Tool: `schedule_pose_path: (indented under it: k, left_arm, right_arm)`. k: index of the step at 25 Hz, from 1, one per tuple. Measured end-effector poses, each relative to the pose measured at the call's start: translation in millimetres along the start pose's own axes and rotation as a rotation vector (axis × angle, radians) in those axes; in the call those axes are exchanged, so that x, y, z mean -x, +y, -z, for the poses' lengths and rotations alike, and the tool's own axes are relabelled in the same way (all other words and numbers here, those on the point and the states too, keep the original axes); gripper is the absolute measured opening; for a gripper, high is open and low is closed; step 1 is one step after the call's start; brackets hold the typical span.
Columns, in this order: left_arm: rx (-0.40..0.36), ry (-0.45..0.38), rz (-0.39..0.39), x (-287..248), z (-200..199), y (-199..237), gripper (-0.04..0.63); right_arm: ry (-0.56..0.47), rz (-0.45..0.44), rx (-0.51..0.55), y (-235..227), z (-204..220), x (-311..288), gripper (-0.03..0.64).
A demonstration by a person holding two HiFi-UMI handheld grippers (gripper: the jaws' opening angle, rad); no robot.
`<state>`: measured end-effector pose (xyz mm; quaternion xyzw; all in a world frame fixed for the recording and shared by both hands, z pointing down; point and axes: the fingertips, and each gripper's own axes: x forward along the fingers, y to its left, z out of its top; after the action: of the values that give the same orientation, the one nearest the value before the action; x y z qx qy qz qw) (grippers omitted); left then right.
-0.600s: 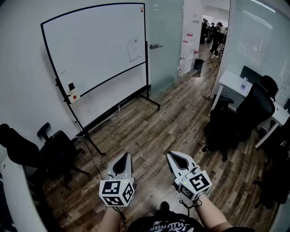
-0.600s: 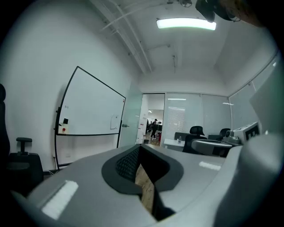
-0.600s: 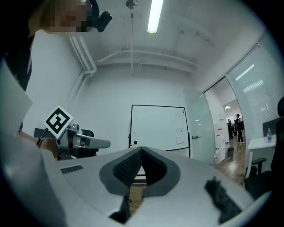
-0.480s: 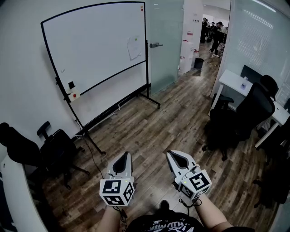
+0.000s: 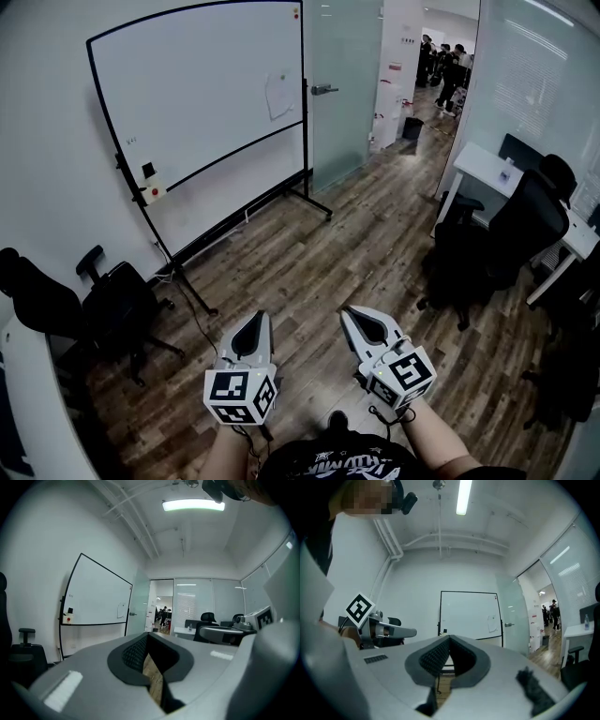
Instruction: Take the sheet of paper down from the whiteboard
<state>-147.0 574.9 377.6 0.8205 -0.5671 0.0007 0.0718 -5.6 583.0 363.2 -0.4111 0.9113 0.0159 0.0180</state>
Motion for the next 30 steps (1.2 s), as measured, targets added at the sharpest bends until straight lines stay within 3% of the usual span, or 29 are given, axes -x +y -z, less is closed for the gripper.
schedule_pose_path:
  k: [7, 16, 30]
  left_arm:
    - [0.004, 0.006, -0.007, -7, 3, -6, 0.006]
    - [-0.02, -0.005, 0.03, -51, 0, -37, 0.006]
    - [-0.021, 0.034, -0.045, -112, 11, -27, 0.006]
  right_arm:
    - [-0.005, 0.007, -0.033, -11, 6, 3, 0.015]
    - [-0.031, 0.052, -0.07, -75, 16, 11, 0.015]
    - [-0.024, 0.028, -0.059, -161, 24, -5, 0.015]
